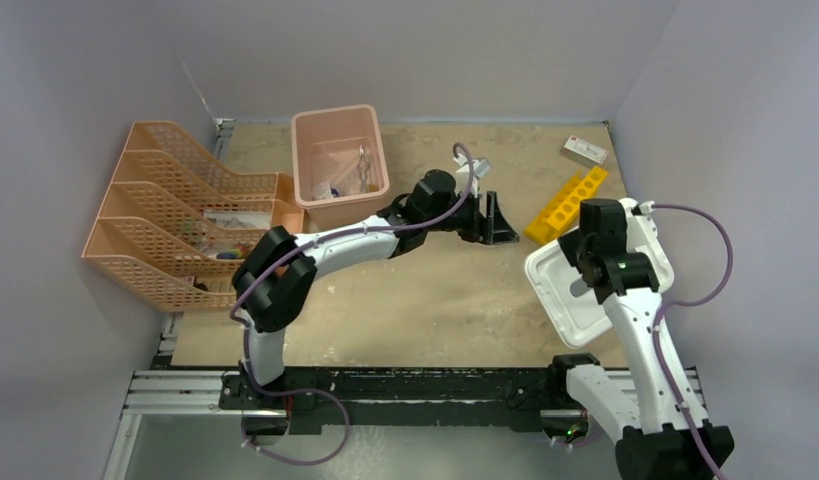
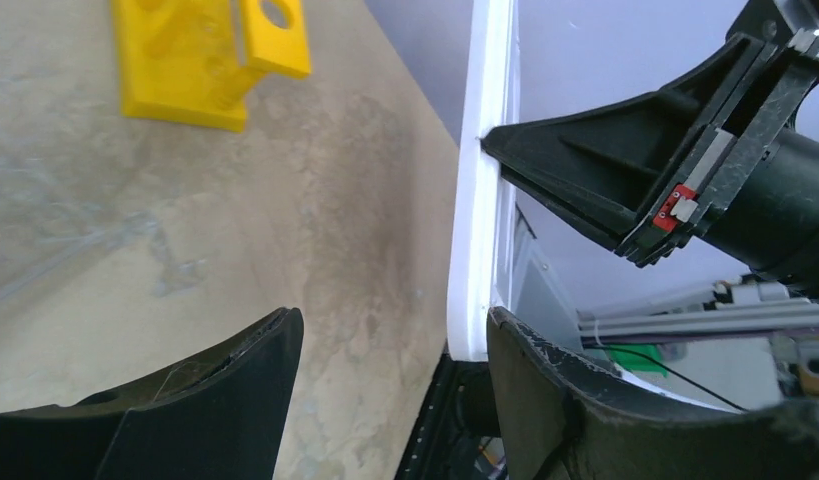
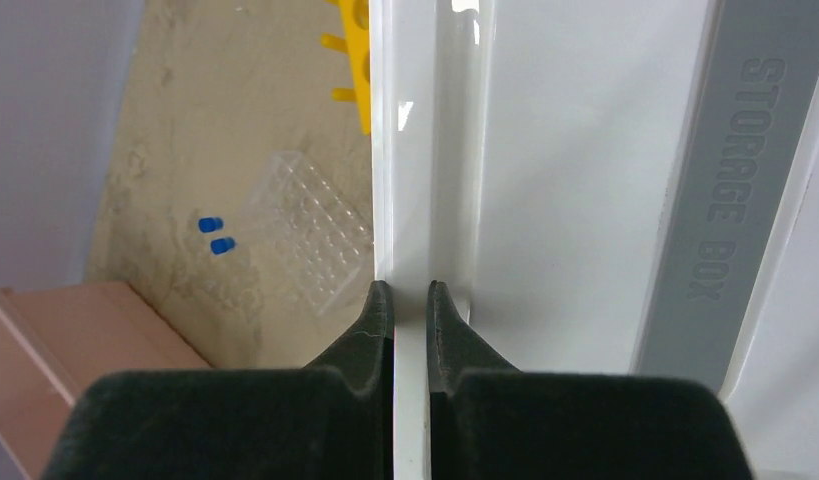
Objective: Organize the chemistry lab equipment
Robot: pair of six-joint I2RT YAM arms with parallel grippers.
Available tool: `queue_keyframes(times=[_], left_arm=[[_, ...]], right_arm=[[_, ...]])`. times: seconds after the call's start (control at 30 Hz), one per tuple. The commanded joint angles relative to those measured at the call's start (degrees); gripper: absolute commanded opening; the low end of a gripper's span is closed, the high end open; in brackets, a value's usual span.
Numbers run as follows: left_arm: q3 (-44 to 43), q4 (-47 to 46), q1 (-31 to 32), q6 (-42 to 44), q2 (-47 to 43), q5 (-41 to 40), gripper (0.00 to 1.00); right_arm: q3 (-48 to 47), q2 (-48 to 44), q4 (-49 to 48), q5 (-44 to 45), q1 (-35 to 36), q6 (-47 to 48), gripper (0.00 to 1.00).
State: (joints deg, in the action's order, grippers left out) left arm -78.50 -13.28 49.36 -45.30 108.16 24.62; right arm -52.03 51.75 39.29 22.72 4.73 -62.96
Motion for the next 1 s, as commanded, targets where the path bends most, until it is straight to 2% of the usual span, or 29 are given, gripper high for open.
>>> queue_keyframes(times=[0.0, 0.07, 0.2, 0.33, 0.4, 0.47, 0.53, 0.7, 0.9, 0.97], left_arm=[[-7.0, -5.2, 1.8, -5.0, 3.2, 7.5, 0.66], [-9.0, -7.6, 2.1, -6.8, 5.2, 10.4, 0.67], [-16.2, -3.1, 3.3, -7.7, 10.0, 12.7, 0.67], [-18.6, -4.1, 5.0, -8.9, 12.3, 15.0, 0.65], [-19.1, -2.9, 5.3, -8.8, 12.9, 14.2, 0.62], [-20.7, 1.9, 5.4, -7.1, 13.6, 12.8, 0.52], [-22.5, 7.0, 5.4, -4.8, 14.0, 11.9, 0.46], [-21.8, 8.0, 5.9, -5.2, 12.0, 12.2, 0.42], [-21.5, 8.6, 8.3, -4.6, 11.0, 14.8, 0.42], [-21.4, 8.6, 8.7, -4.1, 10.5, 14.3, 0.37]], right_arm=[[-3.6, -2.5, 0.3, -0.7, -0.3, 1.8, 0.00], [-3.9, -3.6, -0.8, -1.6, -0.3, 2.3, 0.00], [-5.2, -4.4, -0.1, -2.8, -0.3, 3.1, 0.00], [-6.2, -5.9, 0.2, -2.2, -0.3, 5.0, 0.00], [-6.9, -6.5, -0.1, -1.8, -0.3, 6.4, 0.00], [-7.6, -6.8, -0.2, -2.2, -0.3, 7.6, 0.00], [-7.7, -7.2, -0.6, -2.6, -0.3, 8.5, 0.00], [-6.9, -8.6, -2.3, -4.2, -0.2, 10.3, 0.00], [-8.1, -9.0, -2.7, -4.9, 0.4, 11.2, 0.00], [-8.2, -9.1, -3.0, -5.6, 0.4, 11.4, 0.00]])
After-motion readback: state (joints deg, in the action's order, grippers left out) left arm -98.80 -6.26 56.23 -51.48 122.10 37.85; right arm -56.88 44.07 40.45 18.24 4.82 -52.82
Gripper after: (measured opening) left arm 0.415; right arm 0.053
